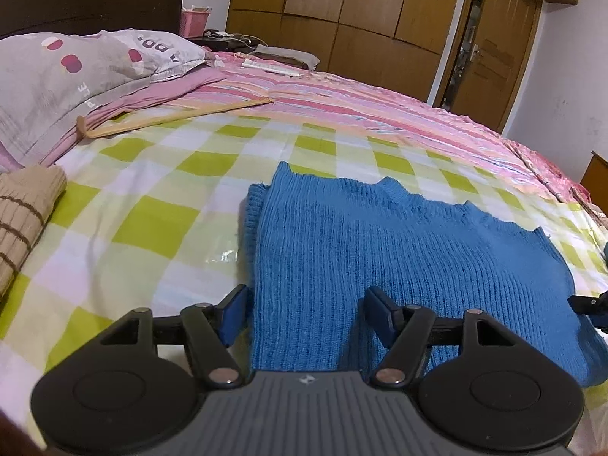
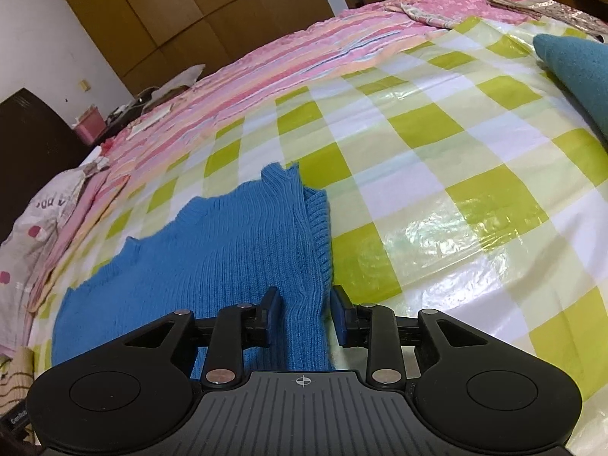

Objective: Fold small clothes

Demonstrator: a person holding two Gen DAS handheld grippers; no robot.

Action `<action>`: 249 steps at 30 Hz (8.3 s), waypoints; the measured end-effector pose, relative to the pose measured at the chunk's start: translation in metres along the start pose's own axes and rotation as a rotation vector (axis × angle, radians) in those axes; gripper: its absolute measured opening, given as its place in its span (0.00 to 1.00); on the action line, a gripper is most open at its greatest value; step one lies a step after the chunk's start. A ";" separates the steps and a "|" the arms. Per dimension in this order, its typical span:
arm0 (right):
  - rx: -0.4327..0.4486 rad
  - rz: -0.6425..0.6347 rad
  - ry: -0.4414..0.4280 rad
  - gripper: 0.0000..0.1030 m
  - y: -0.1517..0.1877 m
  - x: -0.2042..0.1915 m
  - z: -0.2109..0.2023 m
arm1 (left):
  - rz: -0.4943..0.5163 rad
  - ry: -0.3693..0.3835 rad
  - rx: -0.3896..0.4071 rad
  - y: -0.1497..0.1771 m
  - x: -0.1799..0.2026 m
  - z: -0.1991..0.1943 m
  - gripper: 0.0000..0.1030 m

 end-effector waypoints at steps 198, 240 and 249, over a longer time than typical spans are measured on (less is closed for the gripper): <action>-0.015 -0.320 -0.404 0.29 0.020 -0.246 -0.034 | 0.149 0.151 0.161 -0.020 0.033 -0.096 0.28; -0.179 -0.397 -0.274 0.34 0.101 -0.172 -0.035 | 0.112 0.040 0.121 -0.025 -0.020 -0.029 0.29; -0.123 -0.330 -0.285 0.42 0.074 -0.173 -0.034 | -0.017 0.154 0.102 -0.018 -0.037 -0.068 0.41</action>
Point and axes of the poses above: each gripper's, at about its wrist camera, not at the fingertips, and z roughly the way its jaws point, x to its right, y to its underside, the point moved 9 cm from there along z, roughly the way its jaws point, and after that the axes turned 5 degrees about y, right-handed, at the moved point
